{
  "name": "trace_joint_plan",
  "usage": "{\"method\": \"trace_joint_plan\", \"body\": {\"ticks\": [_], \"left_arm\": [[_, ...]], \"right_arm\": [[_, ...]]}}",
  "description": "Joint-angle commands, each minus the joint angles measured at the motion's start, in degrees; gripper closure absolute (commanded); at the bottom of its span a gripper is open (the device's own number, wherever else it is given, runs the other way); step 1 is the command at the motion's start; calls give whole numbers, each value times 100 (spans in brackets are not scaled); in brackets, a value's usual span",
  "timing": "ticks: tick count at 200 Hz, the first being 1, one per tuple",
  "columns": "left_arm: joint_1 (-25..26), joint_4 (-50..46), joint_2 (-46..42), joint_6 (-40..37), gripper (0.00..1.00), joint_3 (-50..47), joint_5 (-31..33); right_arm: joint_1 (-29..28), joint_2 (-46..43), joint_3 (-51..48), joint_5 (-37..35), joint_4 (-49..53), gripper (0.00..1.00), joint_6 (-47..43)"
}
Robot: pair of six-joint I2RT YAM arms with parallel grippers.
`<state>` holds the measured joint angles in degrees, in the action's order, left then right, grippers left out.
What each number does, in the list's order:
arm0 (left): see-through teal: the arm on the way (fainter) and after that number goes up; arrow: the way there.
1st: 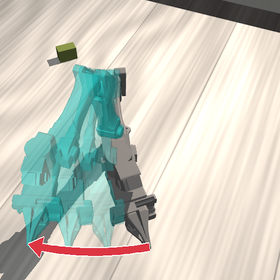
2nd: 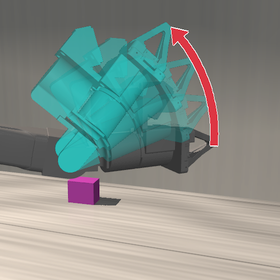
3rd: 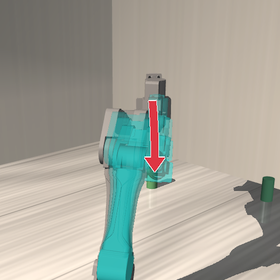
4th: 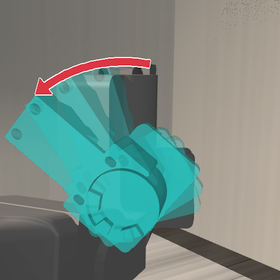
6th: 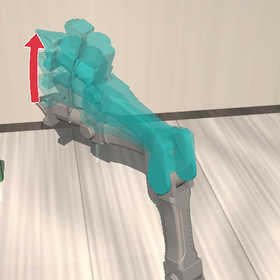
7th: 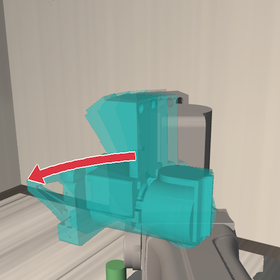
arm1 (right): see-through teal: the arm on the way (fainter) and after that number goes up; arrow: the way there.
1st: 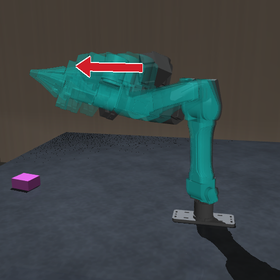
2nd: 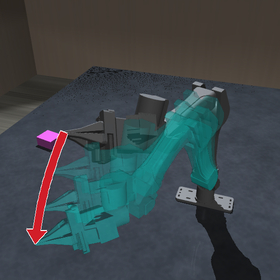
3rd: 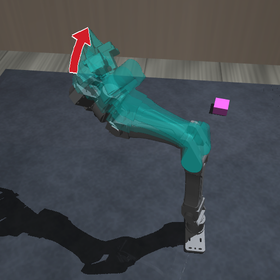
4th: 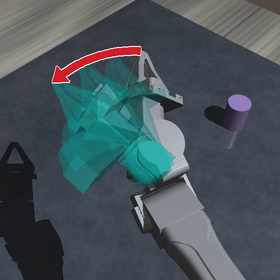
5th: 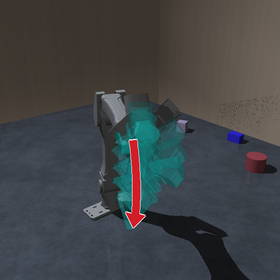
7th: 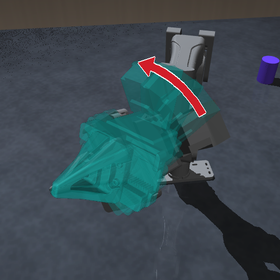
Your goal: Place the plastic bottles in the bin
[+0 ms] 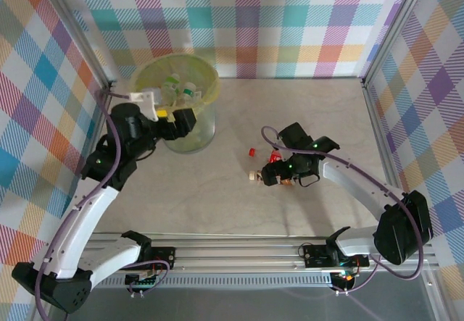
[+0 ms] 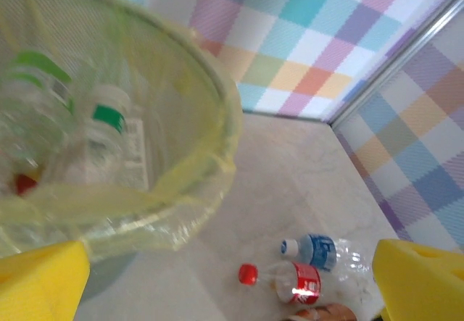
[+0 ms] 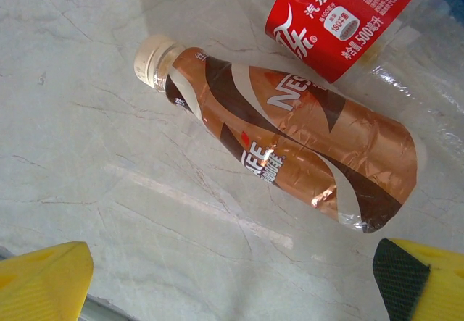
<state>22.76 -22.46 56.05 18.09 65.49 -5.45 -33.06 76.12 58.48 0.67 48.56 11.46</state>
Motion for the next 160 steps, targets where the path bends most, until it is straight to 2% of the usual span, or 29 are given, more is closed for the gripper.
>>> {"method": "trace_joint_plan", "body": {"ticks": [1,52,100,160], "left_arm": [[382,417,-144,128,0,-482,251],[952,485,-440,291,0,-1273,796],[1009,735,-527,351,0,-1455,845],[1019,722,-454,370,0,-1479,840]], "right_arm": [[-34,131,-47,-51,-17,0,-199],[-34,698,193,-60,-448,0,-430],[-34,1256,430,-24,-644,0,-579],[-30,1242,51,-36,-689,0,-376]]}}
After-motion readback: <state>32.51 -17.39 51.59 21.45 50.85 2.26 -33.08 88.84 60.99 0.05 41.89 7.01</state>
